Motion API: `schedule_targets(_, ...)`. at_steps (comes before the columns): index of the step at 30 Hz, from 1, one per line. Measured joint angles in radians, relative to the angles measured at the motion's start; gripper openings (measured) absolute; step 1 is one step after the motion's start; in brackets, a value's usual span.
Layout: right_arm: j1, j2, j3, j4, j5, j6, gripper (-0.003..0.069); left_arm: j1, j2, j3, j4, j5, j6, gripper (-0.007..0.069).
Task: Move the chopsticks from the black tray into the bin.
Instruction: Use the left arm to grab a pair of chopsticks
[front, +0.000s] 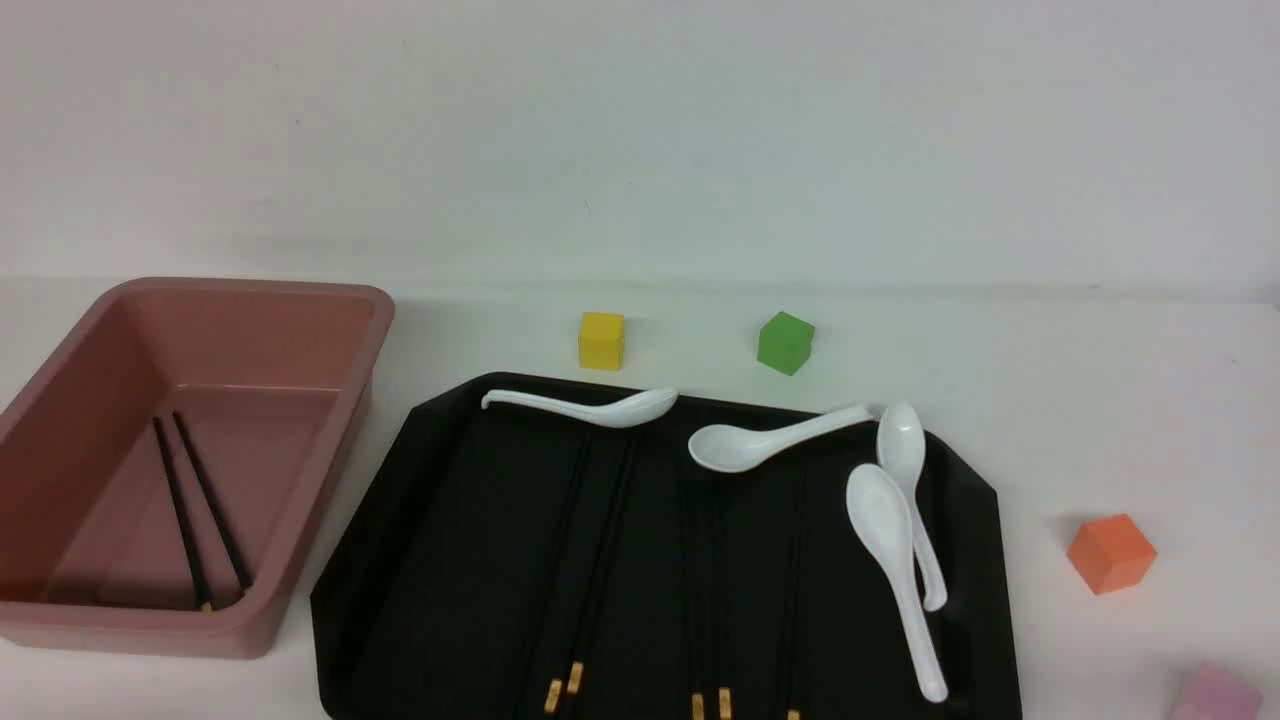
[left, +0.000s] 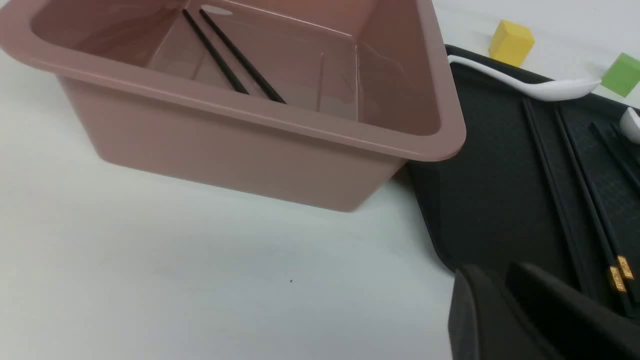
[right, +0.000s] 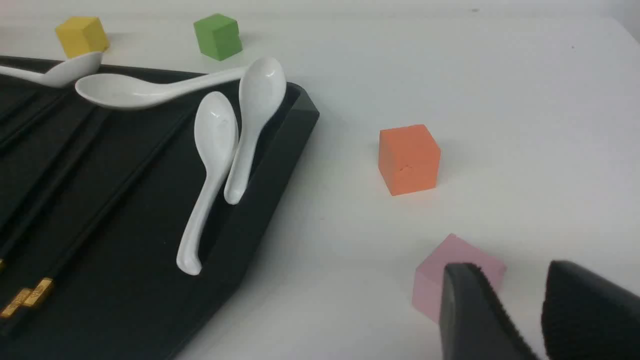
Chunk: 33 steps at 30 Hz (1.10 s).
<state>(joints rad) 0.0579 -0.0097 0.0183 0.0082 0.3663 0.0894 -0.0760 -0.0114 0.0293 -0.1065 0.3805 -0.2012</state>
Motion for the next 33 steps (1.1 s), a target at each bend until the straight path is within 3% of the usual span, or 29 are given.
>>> schedule_targets(28, 0.0, 0.0, 0.0, 0.0, 0.0, 0.0, 0.0239, 0.0, 0.0, 0.0, -0.006, -0.003, -0.001, 0.0094)
schedule_targets(30, 0.0, 0.0, 0.0, 0.0, 0.0, 0.0, 0.0239, 0.0, 0.0, 0.0, -0.07, -0.017, -0.041, 0.0096)
schedule_targets(33, 0.0, 0.0, 0.0, 0.0, 0.0, 0.0, 0.0239, 0.0, 0.0, 0.0, -0.272, -0.034, -0.172, 0.0099)
